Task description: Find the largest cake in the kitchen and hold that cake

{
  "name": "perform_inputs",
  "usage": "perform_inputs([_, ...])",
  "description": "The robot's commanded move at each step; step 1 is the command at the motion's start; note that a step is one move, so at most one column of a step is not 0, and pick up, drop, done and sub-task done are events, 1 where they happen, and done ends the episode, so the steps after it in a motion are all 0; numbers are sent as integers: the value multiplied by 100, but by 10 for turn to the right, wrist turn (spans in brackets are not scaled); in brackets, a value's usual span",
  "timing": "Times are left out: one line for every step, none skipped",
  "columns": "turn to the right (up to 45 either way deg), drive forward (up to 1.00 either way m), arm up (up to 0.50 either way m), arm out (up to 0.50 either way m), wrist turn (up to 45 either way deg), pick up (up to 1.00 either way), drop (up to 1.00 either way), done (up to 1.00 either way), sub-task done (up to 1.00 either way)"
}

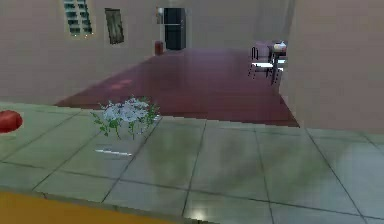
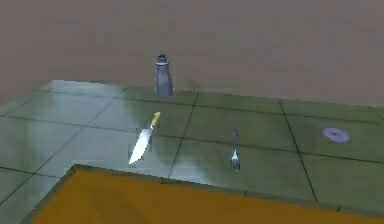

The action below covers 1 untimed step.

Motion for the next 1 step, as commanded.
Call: perform_inputs([-450,0,0,0,0,0,0,0,0])
